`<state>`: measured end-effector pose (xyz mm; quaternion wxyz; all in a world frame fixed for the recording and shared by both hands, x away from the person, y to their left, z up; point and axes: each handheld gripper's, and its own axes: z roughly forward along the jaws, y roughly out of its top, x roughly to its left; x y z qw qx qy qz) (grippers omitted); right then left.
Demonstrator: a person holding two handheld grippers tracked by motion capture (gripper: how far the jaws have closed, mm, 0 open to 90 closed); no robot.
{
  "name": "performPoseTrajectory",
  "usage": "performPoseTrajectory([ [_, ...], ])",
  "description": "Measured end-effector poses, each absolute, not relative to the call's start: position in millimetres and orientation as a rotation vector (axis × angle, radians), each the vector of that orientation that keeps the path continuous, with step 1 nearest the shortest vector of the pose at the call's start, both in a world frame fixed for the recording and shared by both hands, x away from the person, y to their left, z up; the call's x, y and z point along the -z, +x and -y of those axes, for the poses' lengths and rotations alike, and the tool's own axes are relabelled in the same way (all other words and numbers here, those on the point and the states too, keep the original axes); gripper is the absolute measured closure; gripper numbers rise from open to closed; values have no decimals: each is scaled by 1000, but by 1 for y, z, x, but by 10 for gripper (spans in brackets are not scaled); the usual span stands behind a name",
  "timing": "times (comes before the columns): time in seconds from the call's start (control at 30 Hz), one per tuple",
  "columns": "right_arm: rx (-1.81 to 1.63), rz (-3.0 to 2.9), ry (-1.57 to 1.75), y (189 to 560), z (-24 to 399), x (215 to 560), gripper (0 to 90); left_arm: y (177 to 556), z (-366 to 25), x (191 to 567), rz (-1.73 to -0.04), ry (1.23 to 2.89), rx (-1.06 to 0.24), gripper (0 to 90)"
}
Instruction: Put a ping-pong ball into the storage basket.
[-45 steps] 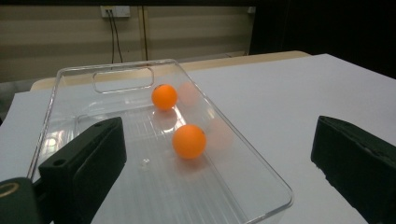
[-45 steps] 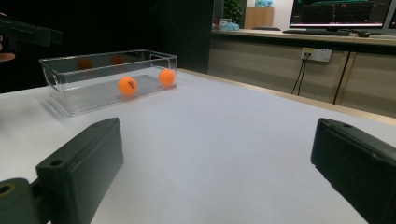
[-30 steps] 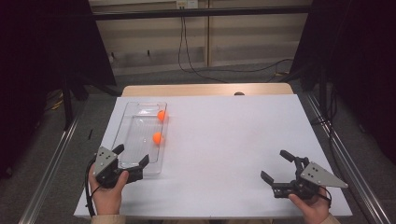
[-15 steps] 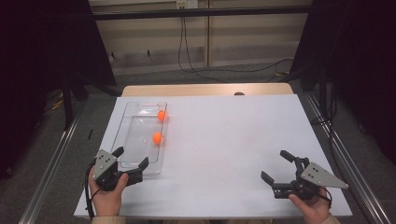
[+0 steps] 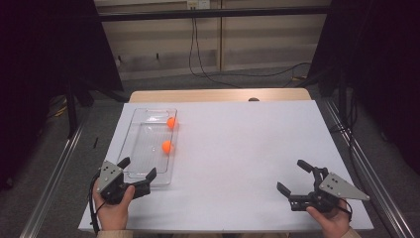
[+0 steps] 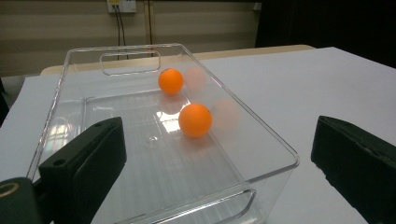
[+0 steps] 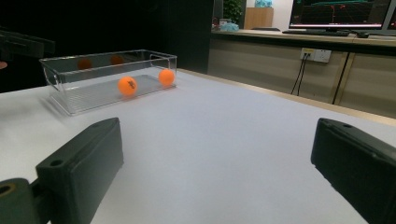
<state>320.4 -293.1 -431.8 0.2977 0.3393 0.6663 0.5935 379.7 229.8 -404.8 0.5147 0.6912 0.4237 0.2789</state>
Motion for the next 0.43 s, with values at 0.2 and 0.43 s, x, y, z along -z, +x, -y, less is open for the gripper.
performPoseTrajectory([
  [0.2, -1570, -1773, 904, 320, 294, 432, 17, 381, -228, 405, -1017, 1646, -665, 33],
  [0.43, -1574, -1769, 916, 320, 296, 433, 17, 383, -227, 407, -1011, 1658, -659, 33],
])
